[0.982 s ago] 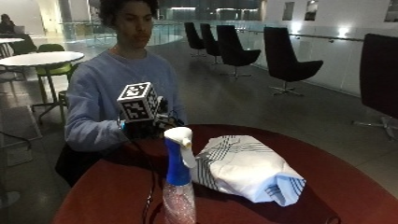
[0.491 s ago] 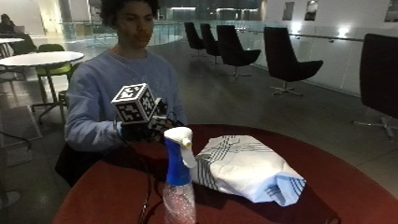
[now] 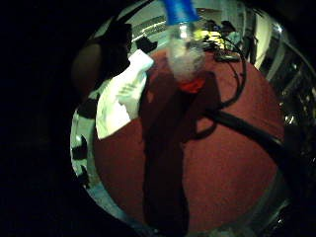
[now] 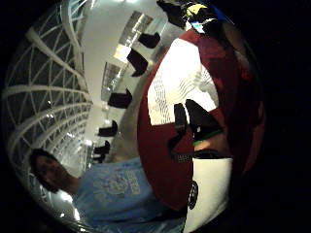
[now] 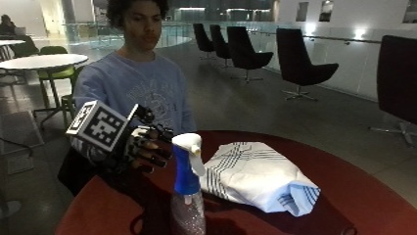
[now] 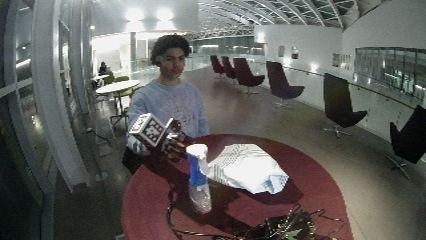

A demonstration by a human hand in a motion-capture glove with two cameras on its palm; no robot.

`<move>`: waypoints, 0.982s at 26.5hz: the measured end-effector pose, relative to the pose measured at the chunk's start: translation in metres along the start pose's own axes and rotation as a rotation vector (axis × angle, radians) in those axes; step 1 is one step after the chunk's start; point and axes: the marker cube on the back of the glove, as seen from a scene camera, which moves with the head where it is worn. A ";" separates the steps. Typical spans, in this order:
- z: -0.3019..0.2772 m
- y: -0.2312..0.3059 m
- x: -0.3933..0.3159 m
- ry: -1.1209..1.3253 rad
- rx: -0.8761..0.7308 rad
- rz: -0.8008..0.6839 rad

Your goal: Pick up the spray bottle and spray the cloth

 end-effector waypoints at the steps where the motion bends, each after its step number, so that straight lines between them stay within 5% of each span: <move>1: -0.006 -0.008 0.007 -0.039 0.012 0.034; 12: -0.001 -0.115 0.068 -0.207 0.171 0.313; 26: 0.041 -0.140 0.074 -0.202 0.340 0.298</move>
